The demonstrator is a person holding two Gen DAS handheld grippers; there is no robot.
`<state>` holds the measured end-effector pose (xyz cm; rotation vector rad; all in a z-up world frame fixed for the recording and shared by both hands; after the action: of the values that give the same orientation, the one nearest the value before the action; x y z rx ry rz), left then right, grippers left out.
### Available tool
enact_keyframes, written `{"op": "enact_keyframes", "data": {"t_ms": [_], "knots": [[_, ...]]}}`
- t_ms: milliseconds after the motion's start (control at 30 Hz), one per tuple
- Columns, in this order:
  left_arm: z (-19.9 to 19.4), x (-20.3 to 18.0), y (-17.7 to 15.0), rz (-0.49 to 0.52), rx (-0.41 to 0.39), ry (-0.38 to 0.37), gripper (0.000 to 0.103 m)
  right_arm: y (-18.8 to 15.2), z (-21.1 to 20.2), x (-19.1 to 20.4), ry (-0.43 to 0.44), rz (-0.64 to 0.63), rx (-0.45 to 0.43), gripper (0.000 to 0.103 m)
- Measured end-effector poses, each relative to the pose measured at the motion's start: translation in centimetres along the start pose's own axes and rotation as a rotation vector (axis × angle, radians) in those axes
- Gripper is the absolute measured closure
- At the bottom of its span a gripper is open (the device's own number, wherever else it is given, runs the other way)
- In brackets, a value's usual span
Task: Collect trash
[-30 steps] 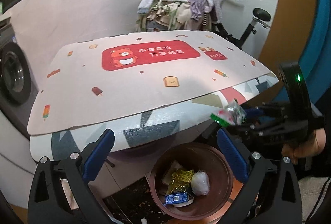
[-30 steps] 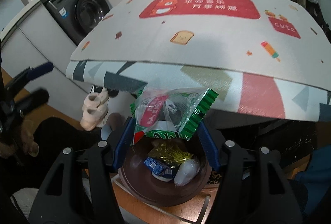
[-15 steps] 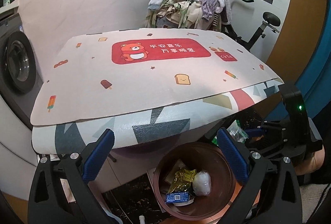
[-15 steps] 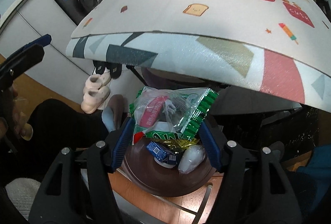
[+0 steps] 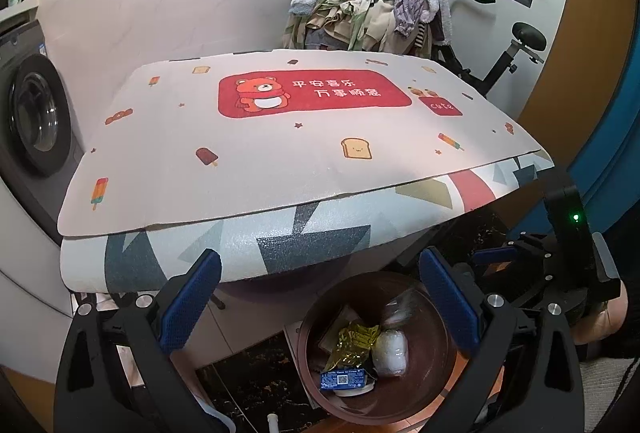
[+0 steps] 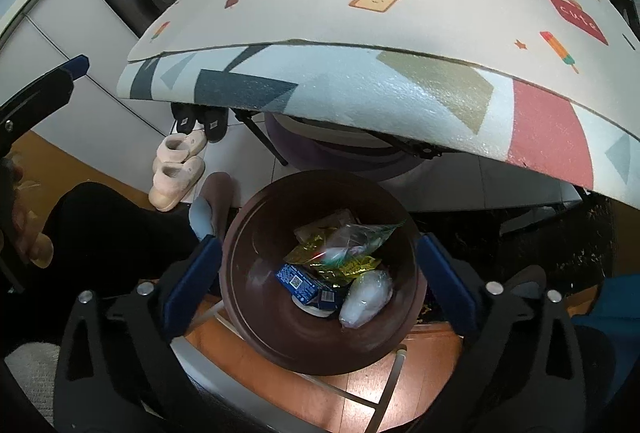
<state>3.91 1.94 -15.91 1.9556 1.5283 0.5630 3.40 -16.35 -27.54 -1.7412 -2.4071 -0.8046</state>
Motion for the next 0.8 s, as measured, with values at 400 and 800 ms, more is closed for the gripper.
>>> {"op": "enact_keyframes", "data": {"t_ms": [400,800], "knots": [[-0.9,0.2,1.2,-0.003,-0.061,0.077,0.006,1.8,-2.7,-0.2,-0.066,-0.013,-0.094,0.006],[-6.8,-0.2,7.5,-0.019,-0.271,0.211,0.006,7.5,-13.7,1.4,-0.199,-0.145,-0.396,0.006]]}}
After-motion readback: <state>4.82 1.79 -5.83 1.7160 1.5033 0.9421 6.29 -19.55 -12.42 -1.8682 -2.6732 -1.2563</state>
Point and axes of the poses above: each gripper's, at about its wrist camera, not at the fingertips, and z roughly the way its jaws point, x to its left, y to its top, the point moved 4 cm from there along z, roughly the way its jaws point, and after that the axes turned 6 degrees about y, right-handed, at the moved point
